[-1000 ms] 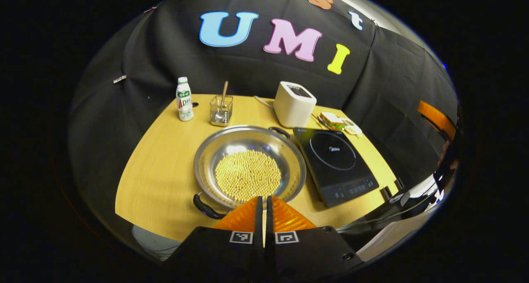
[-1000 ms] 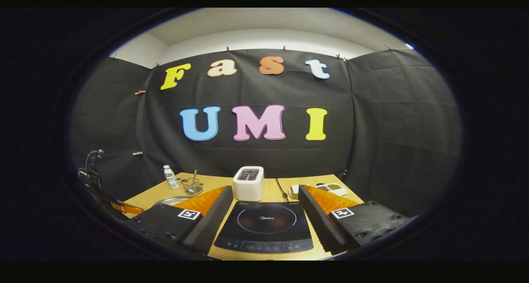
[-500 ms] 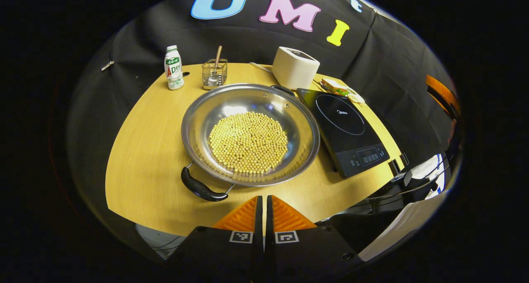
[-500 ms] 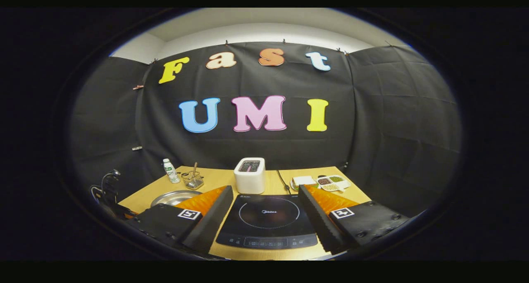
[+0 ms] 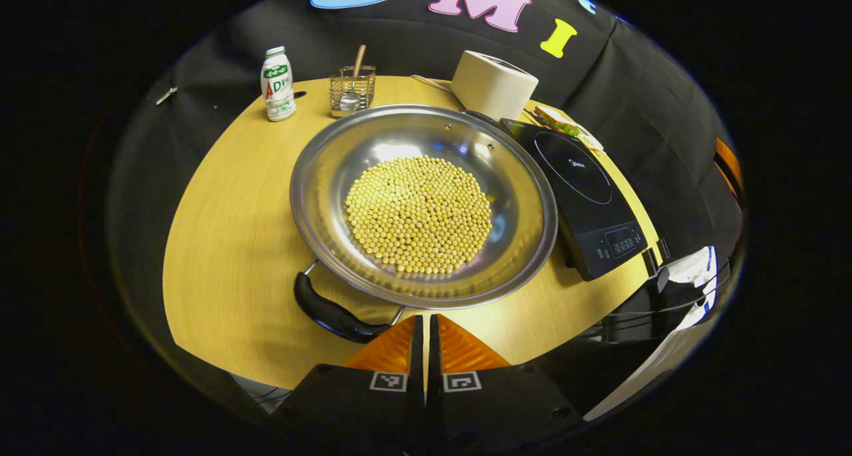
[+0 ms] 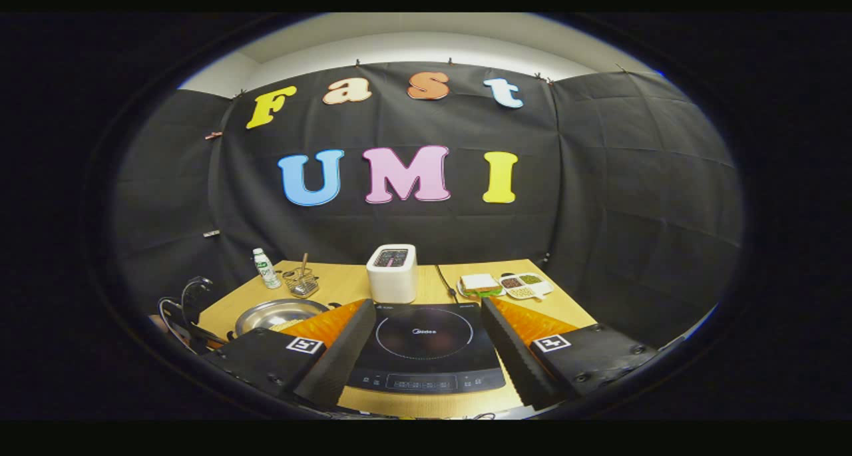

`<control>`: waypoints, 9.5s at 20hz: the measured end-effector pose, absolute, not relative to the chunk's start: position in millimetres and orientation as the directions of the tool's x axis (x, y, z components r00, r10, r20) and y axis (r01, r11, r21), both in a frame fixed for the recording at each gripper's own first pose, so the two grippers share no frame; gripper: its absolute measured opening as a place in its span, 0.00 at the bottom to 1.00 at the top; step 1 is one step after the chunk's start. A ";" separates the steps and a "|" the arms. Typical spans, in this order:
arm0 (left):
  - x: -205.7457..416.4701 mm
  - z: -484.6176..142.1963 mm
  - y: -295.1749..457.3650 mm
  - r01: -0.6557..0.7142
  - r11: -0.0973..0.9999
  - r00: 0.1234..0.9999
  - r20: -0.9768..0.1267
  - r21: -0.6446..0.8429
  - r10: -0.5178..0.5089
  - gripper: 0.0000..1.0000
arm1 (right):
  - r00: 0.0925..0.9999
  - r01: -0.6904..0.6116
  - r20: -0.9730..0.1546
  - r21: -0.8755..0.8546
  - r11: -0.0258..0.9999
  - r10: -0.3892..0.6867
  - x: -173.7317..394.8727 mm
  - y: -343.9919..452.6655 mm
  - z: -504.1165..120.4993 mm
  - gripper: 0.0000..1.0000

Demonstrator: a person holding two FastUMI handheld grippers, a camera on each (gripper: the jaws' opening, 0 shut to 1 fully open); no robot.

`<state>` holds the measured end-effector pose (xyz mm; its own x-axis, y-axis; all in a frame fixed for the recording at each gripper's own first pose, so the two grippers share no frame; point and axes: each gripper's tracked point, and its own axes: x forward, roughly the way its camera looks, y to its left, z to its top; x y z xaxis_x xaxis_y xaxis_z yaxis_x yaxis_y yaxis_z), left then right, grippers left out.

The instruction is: First push the handle of the pot to place it horizontally, then grasp the pot with both hands and set it on the induction cooktop.

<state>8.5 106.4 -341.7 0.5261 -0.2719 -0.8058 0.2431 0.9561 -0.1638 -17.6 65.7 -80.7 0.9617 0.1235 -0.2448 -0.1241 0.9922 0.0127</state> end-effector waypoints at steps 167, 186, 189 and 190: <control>196.5 -231.4 -57.5 0.056 0.977 0.679 -0.709 -0.205 -0.188 0.60 | 0.564 -0.215 -0.778 0.185 0.959 0.276 144.8 30.2 -280.3 0.63; 234.1 -280.6 -113.5 0.067 0.973 0.658 -0.723 -0.221 -0.209 0.60 | 0.538 -0.166 -0.813 0.157 0.973 0.223 177.2 -29.2 -326.3 0.59; 235.1 -289.5 -112.2 0.063 0.973 0.653 -0.728 -0.223 -0.209 0.60 | 0.531 -0.169 -0.818 0.154 0.974 0.221 178.9 -27.9 -333.1 0.64; 234.9 -293.8 -112.8 0.062 0.973 0.647 -0.734 -0.222 -0.209 0.60 | 0.523 -0.165 -0.824 0.154 0.974 0.219 179.1 -29.0 -337.4 0.59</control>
<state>234.9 -112.8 -293.8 0.6466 -0.2088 -0.7337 0.0618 0.9730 -0.2225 179.1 -29.0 -337.4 0.5228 0.2186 -0.8240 -0.1652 0.9742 0.1537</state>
